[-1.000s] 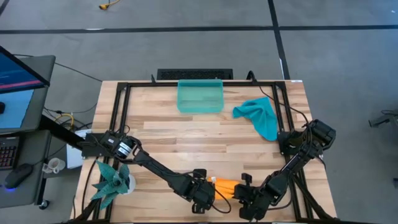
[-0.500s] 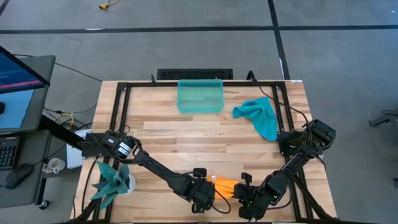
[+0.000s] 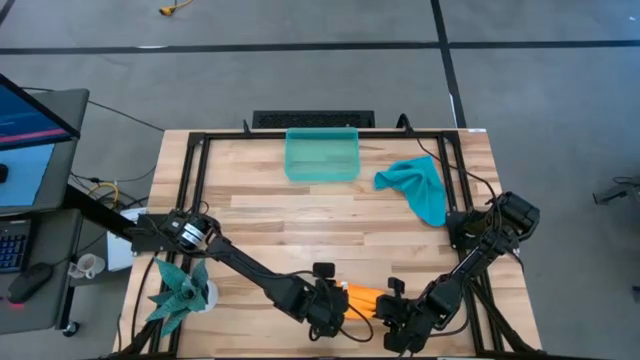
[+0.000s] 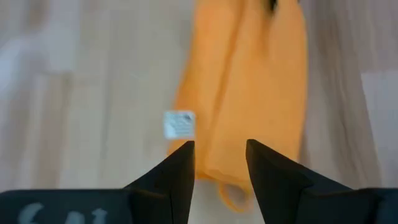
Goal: Roll microfiber towels into tight, uniform cylinder then place into a basket
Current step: Roll the yellow microfiber cloth on the table
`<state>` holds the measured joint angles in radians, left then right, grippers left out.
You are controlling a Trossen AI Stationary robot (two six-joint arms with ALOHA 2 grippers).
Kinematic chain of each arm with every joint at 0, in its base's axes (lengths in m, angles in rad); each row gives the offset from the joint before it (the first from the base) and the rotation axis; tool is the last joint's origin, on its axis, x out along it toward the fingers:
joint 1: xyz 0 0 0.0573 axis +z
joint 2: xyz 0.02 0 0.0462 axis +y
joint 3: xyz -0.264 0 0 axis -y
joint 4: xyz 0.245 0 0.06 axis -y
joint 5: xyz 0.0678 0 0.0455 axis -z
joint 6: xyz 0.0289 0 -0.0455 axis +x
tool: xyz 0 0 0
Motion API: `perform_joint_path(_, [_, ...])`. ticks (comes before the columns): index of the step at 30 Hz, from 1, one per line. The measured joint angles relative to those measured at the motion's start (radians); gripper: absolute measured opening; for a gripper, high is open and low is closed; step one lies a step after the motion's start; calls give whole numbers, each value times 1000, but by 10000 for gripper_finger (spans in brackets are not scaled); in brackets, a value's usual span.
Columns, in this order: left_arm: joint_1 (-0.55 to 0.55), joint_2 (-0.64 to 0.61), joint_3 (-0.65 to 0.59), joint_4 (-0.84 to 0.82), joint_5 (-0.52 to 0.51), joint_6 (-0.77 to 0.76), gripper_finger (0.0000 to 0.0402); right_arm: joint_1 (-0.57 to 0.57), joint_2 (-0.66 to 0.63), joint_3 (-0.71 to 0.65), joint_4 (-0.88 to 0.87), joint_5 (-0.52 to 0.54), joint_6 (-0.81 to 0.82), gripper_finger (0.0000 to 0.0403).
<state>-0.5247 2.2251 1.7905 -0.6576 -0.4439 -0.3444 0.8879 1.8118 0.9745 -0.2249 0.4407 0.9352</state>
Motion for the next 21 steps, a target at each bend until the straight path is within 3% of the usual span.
perform_joint_path(5, [3, -2, 0, 97, -48, 82, 138, 0, 0, 0, 0, -2, 0, 24])
perform_joint_path(15, [27, 0, -6, 170, 92, 105, 138, 0, 0, 0, 0, -7, 0, 23])
perform_joint_path(21, [49, 0, -6, 223, 126, 108, 138, 0, 0, 0, 0, -14, 0, 26])
